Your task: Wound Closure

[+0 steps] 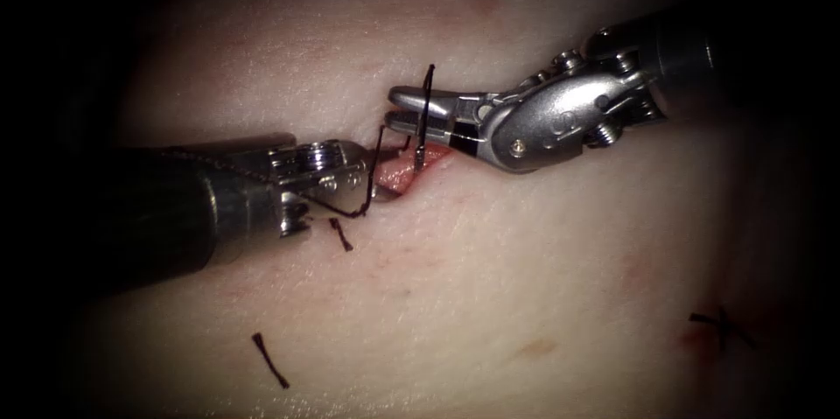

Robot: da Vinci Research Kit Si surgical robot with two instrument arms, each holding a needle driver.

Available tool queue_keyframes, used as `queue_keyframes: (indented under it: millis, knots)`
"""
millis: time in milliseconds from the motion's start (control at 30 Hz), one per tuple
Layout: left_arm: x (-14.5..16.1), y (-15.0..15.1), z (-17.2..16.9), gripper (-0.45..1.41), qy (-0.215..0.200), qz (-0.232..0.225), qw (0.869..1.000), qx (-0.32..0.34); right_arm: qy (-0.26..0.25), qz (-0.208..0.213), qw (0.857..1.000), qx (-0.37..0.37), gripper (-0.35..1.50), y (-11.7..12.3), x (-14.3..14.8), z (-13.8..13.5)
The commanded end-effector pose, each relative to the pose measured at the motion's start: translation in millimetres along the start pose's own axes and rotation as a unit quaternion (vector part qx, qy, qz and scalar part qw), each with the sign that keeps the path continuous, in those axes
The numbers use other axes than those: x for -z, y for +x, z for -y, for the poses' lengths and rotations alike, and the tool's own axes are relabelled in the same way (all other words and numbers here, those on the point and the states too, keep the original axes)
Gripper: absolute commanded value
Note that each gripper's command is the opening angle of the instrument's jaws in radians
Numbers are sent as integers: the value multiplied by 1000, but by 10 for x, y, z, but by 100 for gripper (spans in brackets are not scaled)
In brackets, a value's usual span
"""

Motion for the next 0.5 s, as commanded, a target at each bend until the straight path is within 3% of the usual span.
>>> queue_keyframes:
  millis: [33, 267, 500]
  knots:
    - [-6, 4, 1, 52, 0, -1, 1000, 0, -1, -1, 1000, -2, -35, 0, -5, 4]
    - [6, 13, -13, 54, -16, -29, 999, 18, -15, -3, 1000, -19, -35, -4, -7, 0]
    - [38, 25, -14, 49, 3, -63, 997, 47, -19, -1, 999, -37, -35, -5, -9, -1]
